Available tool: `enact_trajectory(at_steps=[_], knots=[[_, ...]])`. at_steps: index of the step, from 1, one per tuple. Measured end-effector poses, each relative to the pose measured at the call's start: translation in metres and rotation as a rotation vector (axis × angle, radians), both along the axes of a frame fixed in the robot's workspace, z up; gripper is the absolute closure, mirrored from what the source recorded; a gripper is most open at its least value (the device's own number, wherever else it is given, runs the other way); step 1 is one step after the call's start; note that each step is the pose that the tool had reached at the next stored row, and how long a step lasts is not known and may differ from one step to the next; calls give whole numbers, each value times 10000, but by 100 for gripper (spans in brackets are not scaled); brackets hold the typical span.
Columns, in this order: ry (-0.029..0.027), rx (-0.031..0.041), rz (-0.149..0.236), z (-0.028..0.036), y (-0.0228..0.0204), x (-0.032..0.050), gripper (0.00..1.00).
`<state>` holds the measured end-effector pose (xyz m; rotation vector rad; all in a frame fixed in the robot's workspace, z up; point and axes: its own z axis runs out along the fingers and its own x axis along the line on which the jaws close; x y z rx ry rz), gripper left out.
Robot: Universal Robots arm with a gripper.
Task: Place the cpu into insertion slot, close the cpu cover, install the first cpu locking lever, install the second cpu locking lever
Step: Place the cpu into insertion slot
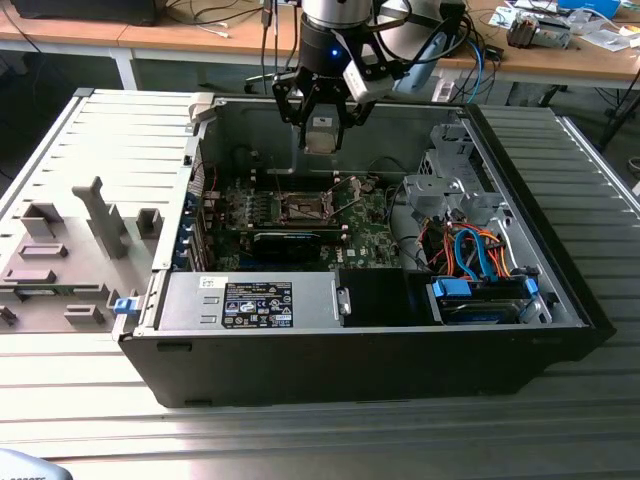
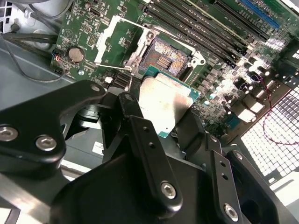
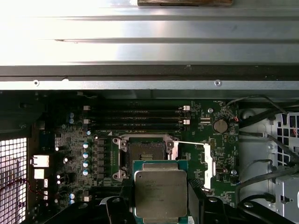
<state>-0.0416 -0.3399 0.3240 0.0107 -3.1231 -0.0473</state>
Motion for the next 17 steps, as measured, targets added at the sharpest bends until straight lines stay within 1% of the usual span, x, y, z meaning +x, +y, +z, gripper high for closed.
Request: enact_trajectory(at_steps=[1,3,7,9,17], knots=[[1,1,0,-1,0,0,45],[0,0,0,-91,0,-9,45],[1,0,0,-93,0,-9,45],[0,1,0,-128,0,-8,45],[1,-1,2,-151,0,-26,45]])
